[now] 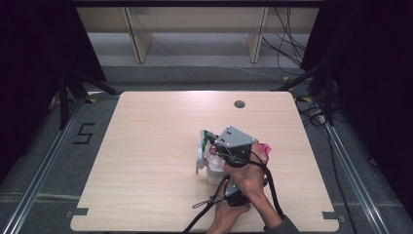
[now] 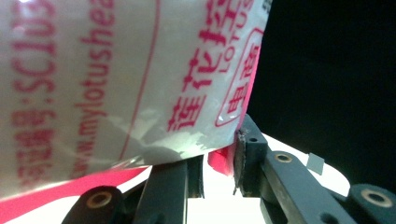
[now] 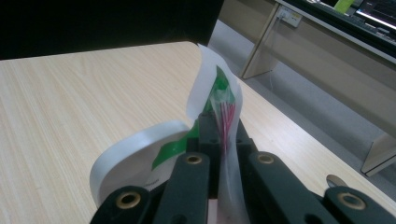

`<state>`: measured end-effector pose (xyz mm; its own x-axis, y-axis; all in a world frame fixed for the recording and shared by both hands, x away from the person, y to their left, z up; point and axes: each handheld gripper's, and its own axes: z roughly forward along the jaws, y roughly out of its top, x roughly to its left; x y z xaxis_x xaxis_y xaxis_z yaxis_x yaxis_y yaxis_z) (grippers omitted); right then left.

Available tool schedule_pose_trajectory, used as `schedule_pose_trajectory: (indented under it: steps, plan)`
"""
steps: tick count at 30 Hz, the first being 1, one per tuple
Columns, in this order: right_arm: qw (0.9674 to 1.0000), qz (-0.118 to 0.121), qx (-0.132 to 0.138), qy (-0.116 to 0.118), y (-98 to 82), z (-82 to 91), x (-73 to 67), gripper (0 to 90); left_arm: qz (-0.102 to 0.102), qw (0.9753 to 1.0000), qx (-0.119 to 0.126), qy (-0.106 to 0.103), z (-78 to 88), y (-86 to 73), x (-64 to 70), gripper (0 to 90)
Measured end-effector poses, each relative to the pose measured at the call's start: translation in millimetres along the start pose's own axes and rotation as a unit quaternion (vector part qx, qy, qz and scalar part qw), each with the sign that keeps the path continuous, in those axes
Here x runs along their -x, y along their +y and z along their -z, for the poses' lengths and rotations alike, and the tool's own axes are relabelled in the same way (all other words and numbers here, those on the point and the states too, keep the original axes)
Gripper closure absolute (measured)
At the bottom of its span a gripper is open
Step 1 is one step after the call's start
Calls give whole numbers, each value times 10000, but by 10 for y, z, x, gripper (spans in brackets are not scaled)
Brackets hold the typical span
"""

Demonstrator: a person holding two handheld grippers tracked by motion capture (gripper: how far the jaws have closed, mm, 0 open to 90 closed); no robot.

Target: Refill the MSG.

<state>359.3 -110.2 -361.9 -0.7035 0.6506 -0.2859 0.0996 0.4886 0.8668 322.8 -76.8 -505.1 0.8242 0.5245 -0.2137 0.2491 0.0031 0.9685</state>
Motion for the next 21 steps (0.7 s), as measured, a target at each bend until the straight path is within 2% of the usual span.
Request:
schedule_pose_trajectory:
  steps: [1,6,7,8,10,12,13,15,16,17,18,19,20,21]
  plan:
    - [10000,11,-5,-1,-1,-2,2,893,26,10000,30,-58,1,-2,-1,760]
    - [10000,8,-18,66,-8,-8,11,892,-17,10000,-9,-9,-10,-7,-17,760]
    - [10000,-43,-17,47,-3,0,8,892,-20,9999,-110,31,16,9,-1,760]
    - [10000,-10,-30,48,-3,-3,6,892,-19,10000,-17,-23,-8,2,-3,760]
    - [10000,-2,-47,53,-9,-15,6,892,-54,10000,-23,-68,-8,-5,-14,760]
    - [10000,3,-19,59,-5,-5,4,892,-13,10000,19,-1,-11,-5,-11,760]
    - [10000,-10,-1,44,4,3,-2,892,-37,9998,-163,71,28,19,-5,760]
    - [10000,29,-17,55,7,-1,-4,892,-8,10000,6,-18,-6,4,-5,760]
    - [10000,13,-38,54,4,-7,-3,892,-46,10000,-63,-59,4,0,-11,760]
    - [10000,6,-49,49,-1,-11,0,892,-80,9998,-177,41,20,6,-8,760]
    - [10000,25,-38,51,-4,-9,5,892,-88,9998,-184,29,20,7,-9,760]
    - [10000,12,-23,45,-3,-6,5,892,-75,9999,-154,16,16,7,-8,760]
    - [10000,5,-28,52,-2,-6,4,892,-17,10000,5,-63,-4,-3,-8,760]
    - [10000,5,-28,52,-2,-6,4,892,-17,10000,5,-63,-4,-3,-8,760]
